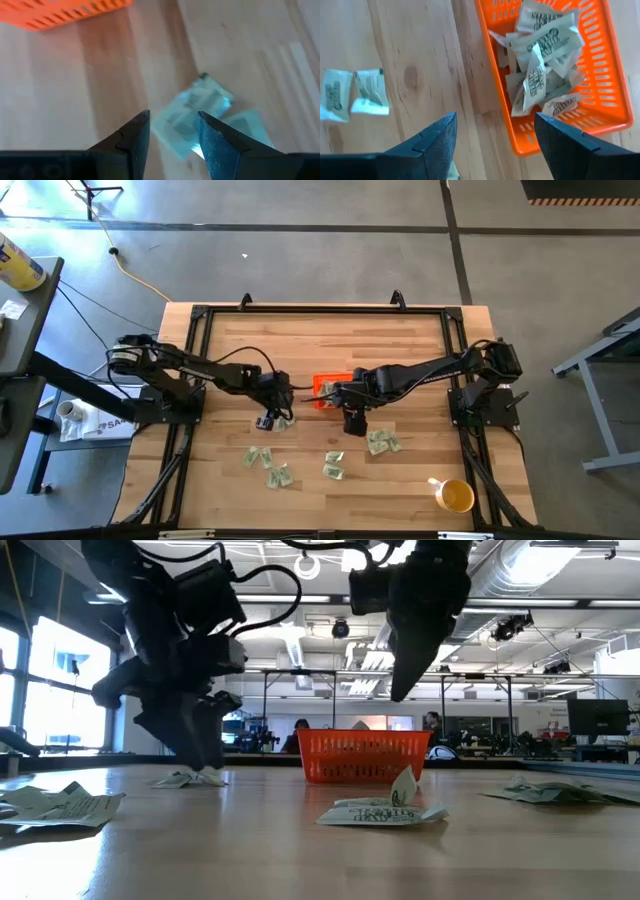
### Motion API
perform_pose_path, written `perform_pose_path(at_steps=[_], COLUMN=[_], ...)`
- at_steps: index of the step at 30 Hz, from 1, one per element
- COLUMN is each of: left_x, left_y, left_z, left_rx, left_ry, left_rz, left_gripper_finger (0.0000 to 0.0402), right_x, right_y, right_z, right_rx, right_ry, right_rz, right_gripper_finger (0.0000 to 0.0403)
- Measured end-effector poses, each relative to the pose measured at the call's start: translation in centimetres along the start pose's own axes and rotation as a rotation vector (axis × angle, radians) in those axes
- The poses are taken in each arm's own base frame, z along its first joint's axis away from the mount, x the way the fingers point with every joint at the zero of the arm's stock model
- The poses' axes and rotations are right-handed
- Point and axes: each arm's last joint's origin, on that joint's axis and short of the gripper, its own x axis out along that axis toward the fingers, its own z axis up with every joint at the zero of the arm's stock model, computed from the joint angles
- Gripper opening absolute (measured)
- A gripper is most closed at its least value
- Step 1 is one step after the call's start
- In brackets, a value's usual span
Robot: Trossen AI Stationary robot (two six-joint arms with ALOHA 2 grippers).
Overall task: Pick and place Stevia / Truvia into bins
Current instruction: Put the light green stevia packet into the orange basket
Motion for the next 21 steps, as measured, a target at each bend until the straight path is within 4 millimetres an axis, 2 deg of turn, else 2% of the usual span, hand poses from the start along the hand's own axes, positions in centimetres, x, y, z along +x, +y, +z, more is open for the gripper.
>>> perform_pose_path(at_steps=[9,17,21], left_x=[0.4,1.9,1.8], left_y=[-2.5,-2.3,-2.2], left_z=[0.5,-0.1,0.1], left_rx=[0.084,0.06,0.061], left_ry=[0.027,0.085,0.076], left_rz=[-0.029,-0.042,-0.04], left_gripper_finger=[0.0195,0.0192,0.0156], right_x=[0.0,0.0,0.0], right_y=[-0.1,-0.2,-0.2], right_z=[-0.4,-0.4,-0.4], right_rx=[-0.059,-0.048,-0.011], right_ry=[0.039,0.032,0.039], right_rz=[-0.012,-0.046,-0.048], right_gripper_finger=[0.0256,0.0256,0.0256])
